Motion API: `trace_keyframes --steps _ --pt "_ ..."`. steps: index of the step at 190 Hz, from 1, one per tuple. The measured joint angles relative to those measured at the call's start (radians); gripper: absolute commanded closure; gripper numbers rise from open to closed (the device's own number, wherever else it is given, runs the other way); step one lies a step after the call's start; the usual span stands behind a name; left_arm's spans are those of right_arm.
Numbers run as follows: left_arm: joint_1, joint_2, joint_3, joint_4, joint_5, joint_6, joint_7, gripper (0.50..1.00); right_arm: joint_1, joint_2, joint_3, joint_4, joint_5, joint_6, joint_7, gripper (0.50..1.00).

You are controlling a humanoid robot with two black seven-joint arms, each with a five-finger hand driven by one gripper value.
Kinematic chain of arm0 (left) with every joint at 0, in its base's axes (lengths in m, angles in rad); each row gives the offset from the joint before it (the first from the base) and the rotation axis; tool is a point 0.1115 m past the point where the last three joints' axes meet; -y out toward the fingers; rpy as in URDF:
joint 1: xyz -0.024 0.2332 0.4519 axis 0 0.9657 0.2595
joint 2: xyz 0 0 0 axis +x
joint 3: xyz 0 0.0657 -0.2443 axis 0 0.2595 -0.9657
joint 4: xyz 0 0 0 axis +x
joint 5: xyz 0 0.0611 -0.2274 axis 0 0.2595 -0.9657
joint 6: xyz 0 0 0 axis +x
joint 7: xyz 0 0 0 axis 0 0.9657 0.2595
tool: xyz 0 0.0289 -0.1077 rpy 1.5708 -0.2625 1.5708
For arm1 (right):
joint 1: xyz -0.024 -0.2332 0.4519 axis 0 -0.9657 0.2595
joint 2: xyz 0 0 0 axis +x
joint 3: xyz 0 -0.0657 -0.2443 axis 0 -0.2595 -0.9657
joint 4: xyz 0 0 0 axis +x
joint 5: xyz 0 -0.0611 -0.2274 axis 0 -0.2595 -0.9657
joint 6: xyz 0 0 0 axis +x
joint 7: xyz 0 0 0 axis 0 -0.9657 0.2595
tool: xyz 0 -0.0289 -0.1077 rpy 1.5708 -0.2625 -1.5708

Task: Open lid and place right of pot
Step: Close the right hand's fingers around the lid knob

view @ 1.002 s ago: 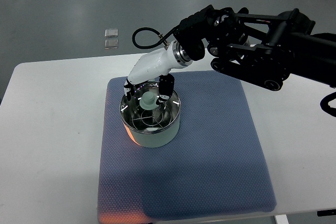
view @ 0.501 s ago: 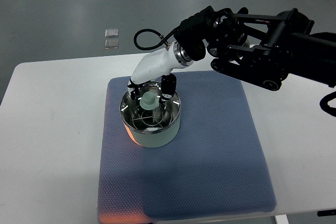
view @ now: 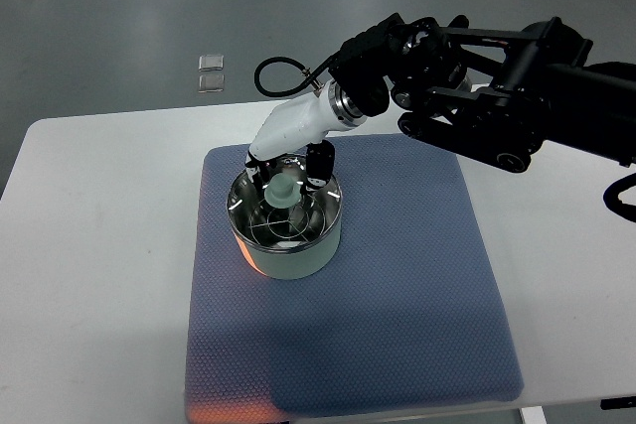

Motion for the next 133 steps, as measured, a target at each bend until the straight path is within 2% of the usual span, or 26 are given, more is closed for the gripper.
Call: trace_keyframes --steps 95,133 --pt "-0.003 0.000 -0.001 0.000 0.000 0.000 0.001 0.500 0.000 0.015 -0.007 -0.019 -0.011 -0.003 0.000 0.777" --pt "-0.003 0.000 -0.002 0.000 0.000 0.000 0.001 0.500 0.000 0.015 -0.007 -0.020 -0.013 -0.003 0.000 0.795"
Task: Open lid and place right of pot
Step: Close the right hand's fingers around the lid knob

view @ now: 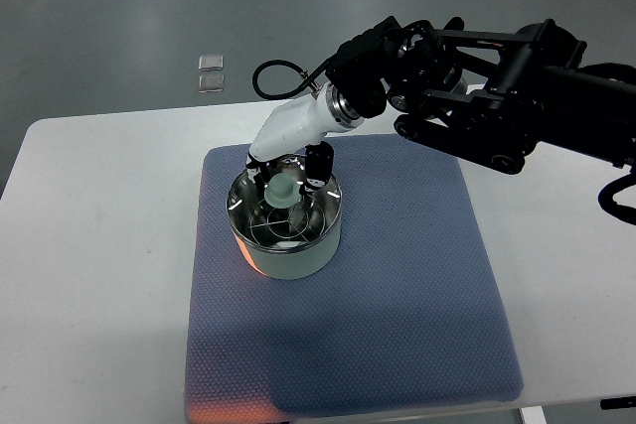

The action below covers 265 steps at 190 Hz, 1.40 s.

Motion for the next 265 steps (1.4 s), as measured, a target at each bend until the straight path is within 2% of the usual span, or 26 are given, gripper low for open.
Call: trace_keyframes --steps 99,152,265 --pt "0.000 0.000 0.000 0.000 0.000 0.000 0.000 0.500 0.000 0.002 0.000 -0.003 0.000 0.001 0.000 0.803" --pt "0.000 0.000 0.000 0.001 0.000 0.000 0.000 0.500 0.002 0.002 0.000 -0.003 0.000 0.001 0.000 0.840" --pt "-0.002 0.000 0.000 0.001 0.000 0.000 0.000 0.500 0.013 0.017 0.000 -0.004 0.001 0.004 0.000 0.834"
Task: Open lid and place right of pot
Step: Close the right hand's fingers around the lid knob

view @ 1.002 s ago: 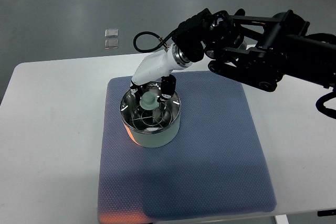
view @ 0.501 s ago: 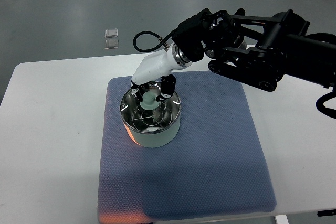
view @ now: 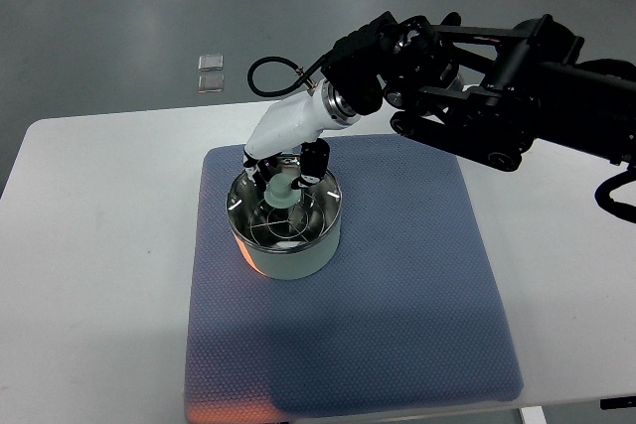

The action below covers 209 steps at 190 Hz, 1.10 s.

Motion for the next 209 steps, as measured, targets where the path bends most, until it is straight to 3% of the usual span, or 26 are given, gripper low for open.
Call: trace_keyframes --steps 209 --pt "0.000 0.000 0.000 0.000 0.000 0.000 0.000 0.500 -0.002 0.008 -0.015 -0.002 -0.010 -0.001 0.000 0.822"
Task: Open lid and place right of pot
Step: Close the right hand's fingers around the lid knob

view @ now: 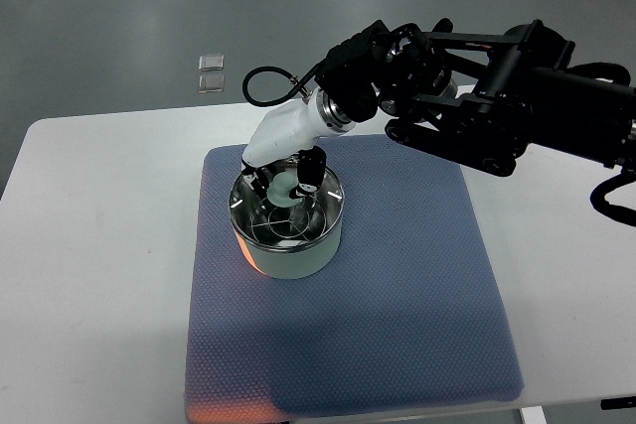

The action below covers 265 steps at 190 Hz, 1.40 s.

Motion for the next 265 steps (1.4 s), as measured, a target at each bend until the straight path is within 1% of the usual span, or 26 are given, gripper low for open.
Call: trace_keyframes --steps 119,140,265 --pt "0.000 0.000 0.001 0.000 0.000 0.000 0.000 0.500 0.007 0.004 0.002 -0.001 0.001 0.000 0.000 0.816" --pt "0.000 0.000 0.001 0.000 0.000 0.000 0.000 0.500 0.005 0.004 0.001 -0.005 0.000 0.000 0.000 0.801" --pt "0.000 0.000 0.001 0.000 0.000 0.000 0.000 0.500 0.007 0.005 -0.010 -0.012 -0.005 0.001 0.000 0.805"
